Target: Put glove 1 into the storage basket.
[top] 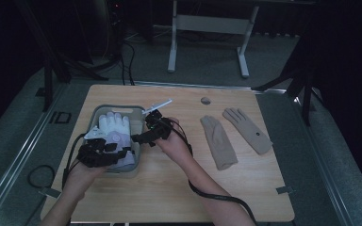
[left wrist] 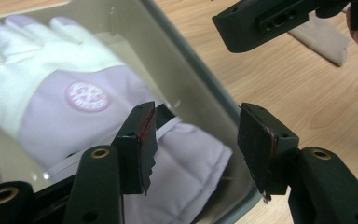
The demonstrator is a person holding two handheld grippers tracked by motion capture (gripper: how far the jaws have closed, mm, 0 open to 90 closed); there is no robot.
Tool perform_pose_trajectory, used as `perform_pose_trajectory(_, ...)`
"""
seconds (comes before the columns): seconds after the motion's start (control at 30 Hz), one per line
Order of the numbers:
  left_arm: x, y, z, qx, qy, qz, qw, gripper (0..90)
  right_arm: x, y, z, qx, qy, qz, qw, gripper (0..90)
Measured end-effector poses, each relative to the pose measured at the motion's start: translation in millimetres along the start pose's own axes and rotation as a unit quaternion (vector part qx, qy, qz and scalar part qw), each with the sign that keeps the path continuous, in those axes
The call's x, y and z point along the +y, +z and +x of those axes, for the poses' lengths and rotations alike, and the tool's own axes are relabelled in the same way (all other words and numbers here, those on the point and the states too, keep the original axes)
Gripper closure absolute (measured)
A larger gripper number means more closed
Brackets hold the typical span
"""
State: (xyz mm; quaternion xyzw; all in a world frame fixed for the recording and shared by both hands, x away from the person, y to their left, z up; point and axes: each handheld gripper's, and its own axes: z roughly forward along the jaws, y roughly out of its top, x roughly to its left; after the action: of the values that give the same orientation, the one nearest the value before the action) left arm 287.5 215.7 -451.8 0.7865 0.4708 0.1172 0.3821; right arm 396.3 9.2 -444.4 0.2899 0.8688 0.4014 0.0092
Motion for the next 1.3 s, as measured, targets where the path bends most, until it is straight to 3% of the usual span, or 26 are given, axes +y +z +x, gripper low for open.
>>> perform_pose_trajectory(0.37,7.1,11.0,-19.1,-0.017,0.008,-0.014,0.9997,47.2,-20.7,-25.5,-16.2,-0.015,0.004,-0.012,0.9998,17.6)
perform_pose_trajectory(0.4,8.9,16.6,-26.8,-0.023,0.015,-0.013,0.9995,47.2,-25.9,-30.8,-19.8,-0.020,0.006,-0.014,0.9997,17.6)
perform_pose_trajectory(0.6,13.4,26.7,-43.4,-0.044,0.034,-0.019,0.9982,47.1,-42.3,-45.7,-31.4,-0.028,0.015,-0.022,0.9992,17.5)
perform_pose_trajectory(0.7,15.1,34.9,-52.1,-0.043,0.052,-0.008,0.9977,42.8,-51.1,-53.0,-37.5,-0.029,0.024,-0.029,0.9989,17.5)
perform_pose_trajectory(0.77,15.1,37.8,-54.3,-0.042,0.052,-0.007,0.9977,40.4,-53.5,-55.1,-39.3,-0.028,0.027,-0.030,0.9988,17.5)
perform_pose_trajectory(0.83,14.6,46.5,-59.6,-0.058,0.053,-0.002,0.9969,32.5,-60.1,-61.0,-43.3,-0.029,0.029,-0.034,0.9986,17.4)
perform_pose_trajectory(0.9,14.4,48.7,-61.8,-0.062,0.056,0.001,0.9965,30.7,-62.0,-63.0,-44.1,-0.029,0.031,-0.036,0.9985,17.4)
perform_pose_trajectory(1.0,13.6,55.4,-70.2,-0.071,0.068,0.004,0.9952,19.8,-67.6,-69.8,-46.6,-0.037,0.022,-0.039,0.9983,17.2)
perform_pose_trajectory(1.3,8.9,72.2,-89.5,-0.081,0.087,-0.028,0.9925,14.7,-91.5,-89.3,-63.9,-0.059,0.026,-0.047,0.9968,16.6)
